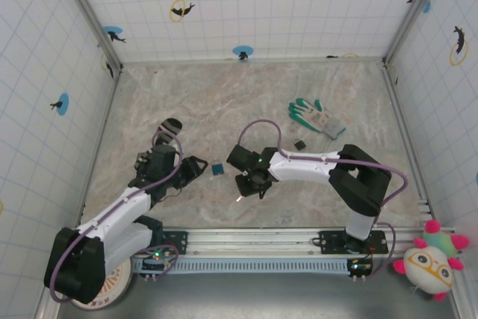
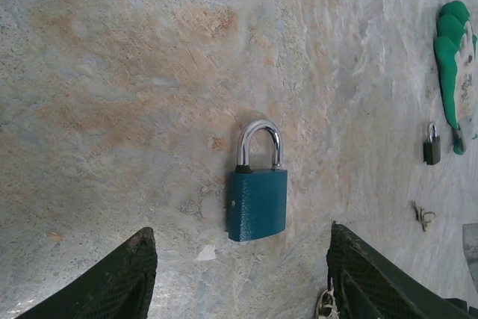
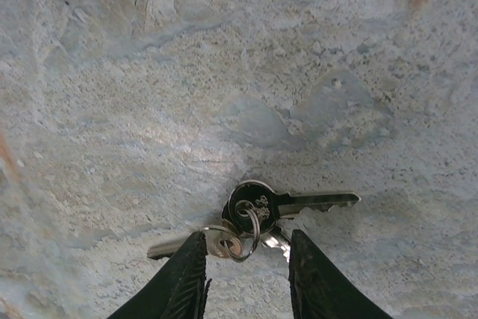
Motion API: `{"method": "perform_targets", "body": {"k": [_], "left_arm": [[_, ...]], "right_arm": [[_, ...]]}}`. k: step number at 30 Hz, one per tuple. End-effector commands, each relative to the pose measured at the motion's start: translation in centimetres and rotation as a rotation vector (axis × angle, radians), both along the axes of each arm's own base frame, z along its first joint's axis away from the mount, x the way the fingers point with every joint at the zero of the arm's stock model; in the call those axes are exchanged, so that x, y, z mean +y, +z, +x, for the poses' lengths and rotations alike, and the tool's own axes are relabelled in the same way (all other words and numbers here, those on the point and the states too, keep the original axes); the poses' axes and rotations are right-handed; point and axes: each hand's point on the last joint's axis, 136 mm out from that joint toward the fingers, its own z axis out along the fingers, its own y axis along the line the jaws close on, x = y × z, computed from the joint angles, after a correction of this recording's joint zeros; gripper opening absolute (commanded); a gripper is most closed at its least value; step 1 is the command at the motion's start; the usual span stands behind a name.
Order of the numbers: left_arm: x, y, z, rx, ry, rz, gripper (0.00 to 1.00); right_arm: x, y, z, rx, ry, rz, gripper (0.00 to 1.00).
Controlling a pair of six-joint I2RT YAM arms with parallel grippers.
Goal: Unlock with the key
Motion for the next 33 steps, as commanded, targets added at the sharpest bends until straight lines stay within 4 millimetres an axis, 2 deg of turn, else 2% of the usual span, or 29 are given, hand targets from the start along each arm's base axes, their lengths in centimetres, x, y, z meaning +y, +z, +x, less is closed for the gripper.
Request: {"method": "perform_targets", "body": {"k": [1, 8, 16, 19, 26, 31, 33], "left_arm": [[0.2, -0.4, -0.5, 0.013, 0.013, 0.004, 0.62], [0.3, -0.7, -0.5, 0.021, 0.017, 0.012, 0.62], [0.3, -0.9, -0.4, 0.025, 0.016, 0.018, 0.62], [0.4, -1.1, -0.4, 0.032, 0.017, 0.021, 0.62], [0.4, -1.0, -0.3, 0.031, 0.022, 0.021, 0.62], [0.3, -0.5, 0.1, 0.017, 0.025, 0.018, 0.62], [0.3, -0.3, 0.3, 0.01, 0.028, 0.015, 0.62]], "right_arm": [[1.0, 0.8, 0.3, -0.003, 0.004, 0.012, 0.34], [1.2, 0.1, 0.4, 0.005, 0.005, -0.01, 0.27], [0.7, -0.3, 0.5, 0.006, 0.0, -0.053, 0.3], [0.9, -0.5, 0.3, 0.02, 0.006, -0.048, 0.23], [0.8, -0.5, 0.0, 0.028, 0.017, -0.066, 0.18], [0.8, -0.4, 0.1, 0.027, 0.021, -0.069, 0.01], [0.8, -0.1, 0.4, 0.013, 0.019, -0.071, 0.0]]}}
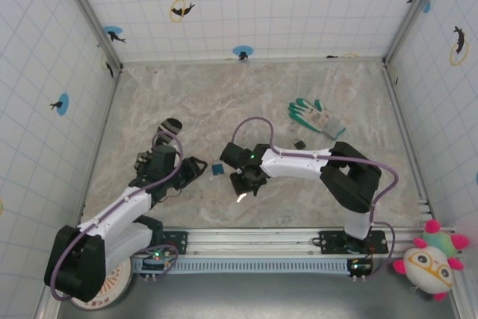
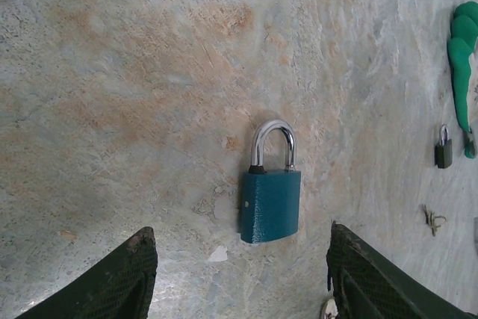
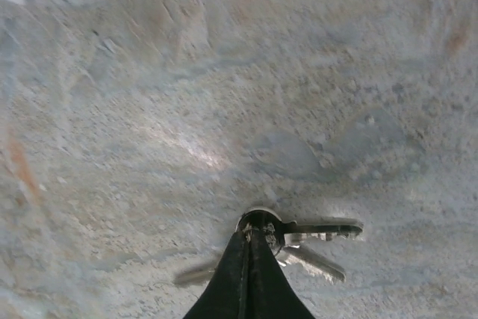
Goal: Unlock with the key
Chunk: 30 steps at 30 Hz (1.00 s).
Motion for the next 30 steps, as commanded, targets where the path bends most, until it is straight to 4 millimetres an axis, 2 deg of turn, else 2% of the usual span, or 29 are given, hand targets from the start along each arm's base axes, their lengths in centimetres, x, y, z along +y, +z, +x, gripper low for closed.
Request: {"method": "perform_targets", "body": {"k": [1, 5, 11, 13, 15, 16, 18, 22, 25, 28, 30], "left_arm": [[0.0, 0.6, 0.5, -0.012, 0.016, -0.003, 0.62], [-0.5, 2.7, 1.5, -0.078, 0.005, -0.019, 0.62], [-2.0, 9.4, 3.7, -0.305, -0.084, -0.053, 0.66], [-2.8, 11.9, 4.1, -0.39, -0.133, -0.07, 0.7], [-3.5, 14.3, 4.3, -0.473, -0.185, -0.09, 0.79], [-3.9, 15.3, 4.3, -0.501, -0.206, -0.102, 0.84], [-4.8, 16.9, 4.4, -0.555, -0.26, -0.128, 0.88], [-6.1, 18.5, 4.3, -0.63, -0.381, -0.123, 0.85], [-7.5, 19.5, 3.6, -0.685, -0.494, -0.162, 0.78], [-9.0, 20.5, 2.2, -0.724, -0.628, -0.23, 0.69], [-9.8, 21.1, 1.3, -0.755, -0.698, -0.253, 0.67]], "right_arm": [[-0.6, 0.2, 0.3, -0.01, 0.002, -0.041, 0.0], [-1.3, 2.4, 2.2, -0.079, -0.011, -0.023, 0.0], [-2.7, 8.9, 6.3, -0.242, 0.027, 0.072, 0.0], [-3.2, 11.0, 7.4, -0.277, 0.042, 0.115, 0.0], [-3.8, 13.2, 8.4, -0.319, 0.059, 0.157, 0.0], [-4.2, 14.1, 8.9, -0.34, 0.058, 0.169, 0.0], [-4.7, 16.0, 9.5, -0.377, 0.092, 0.19, 0.0], [-5.5, 18.9, 10.2, -0.459, 0.154, 0.215, 0.0], [-6.0, 20.8, 10.2, -0.486, 0.191, 0.276, 0.0], [-6.1, 23.0, 9.8, -0.499, 0.233, 0.384, 0.0], [-5.9, 24.6, 9.1, -0.498, 0.264, 0.483, 0.0]]}}
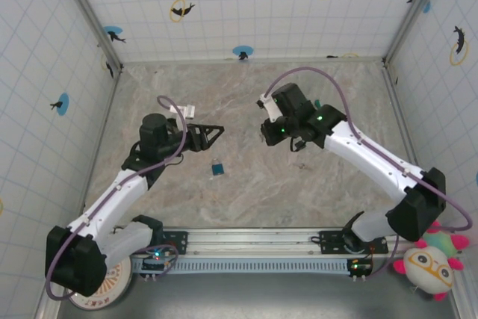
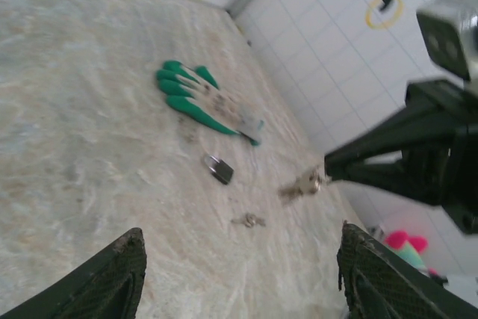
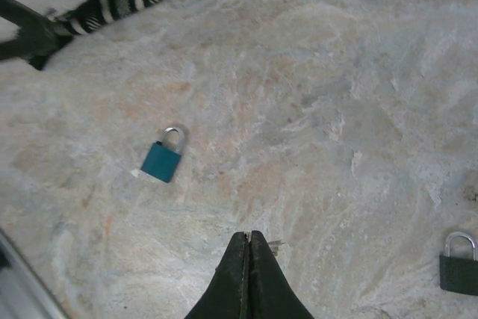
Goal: Unlock with the key
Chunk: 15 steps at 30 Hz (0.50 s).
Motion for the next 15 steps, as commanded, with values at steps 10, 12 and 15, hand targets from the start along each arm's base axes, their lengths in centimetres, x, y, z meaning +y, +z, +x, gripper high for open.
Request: {"method": "perform_targets", "body": {"k": [10, 12, 15], "left_arm": [[-6.2, 5.6, -4.7, -0.276, -0.326, -0.051, 0.78], [-7.1, 6.1, -5.0, -0.281, -0.354, -0.056, 0.78], [-8.3, 6.5, -5.5, -0.284, -0.396, -0.064, 0.78]], "right_arm": [[1.9, 8.9, -4.1, -0.029, 0.292, 0.326, 0.0], [2.4, 9.6, -4.6, -0.014, 0.318, 0.359, 0.0], [2.6, 10.2, -4.7, -0.013, 0.323, 0.385, 0.0]]}}
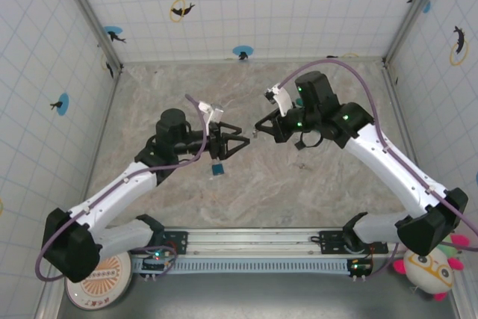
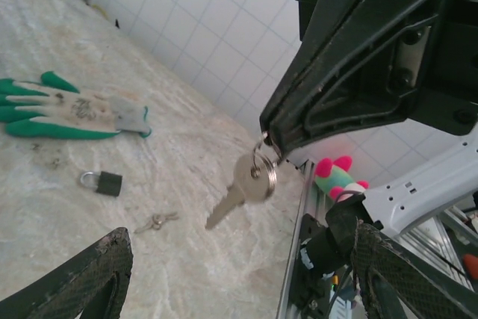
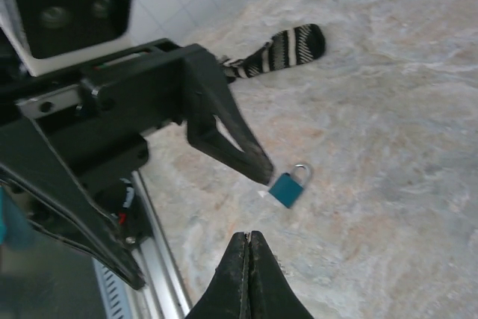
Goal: Unlock with the key
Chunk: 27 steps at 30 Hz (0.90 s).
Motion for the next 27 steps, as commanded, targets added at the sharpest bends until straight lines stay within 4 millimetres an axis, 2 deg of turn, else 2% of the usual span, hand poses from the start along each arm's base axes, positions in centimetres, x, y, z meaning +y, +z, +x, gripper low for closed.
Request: {"method": "perform_targets", "body": {"k": [1, 4, 8, 18, 27], "left_arm": [[-1.3, 2.3, -0.6, -0.085, -0.059, -0.036, 0.78], [-2.0, 2.6, -0.9, -0.091, -0.074, -0.047, 0.77], [-2.6, 3.0, -1.1, -0.073, -0.104, -0.056, 0.7], [-2.6, 2.4, -1.6, -0.045, -0.119, -0.041, 0.37], [-1.8, 1.8, -1.8, -0.041, -0.084, 0.012, 0.28]], "right_arm": [[0.9, 2.9, -0.8, -0.019, 0.06, 0.09, 0.0], [1.3, 3.0, -1.2, -0.011, 0.074, 0.098, 0.0], [1.4, 3.0, -1.2, -0.009, 0.07, 0.1, 0.0], [1.1, 3.1, -0.5, -0.018, 0.044, 0.099, 0.0], [0.5, 2.2, 0.0, -0.012, 0.014, 0.049, 0.0]]}}
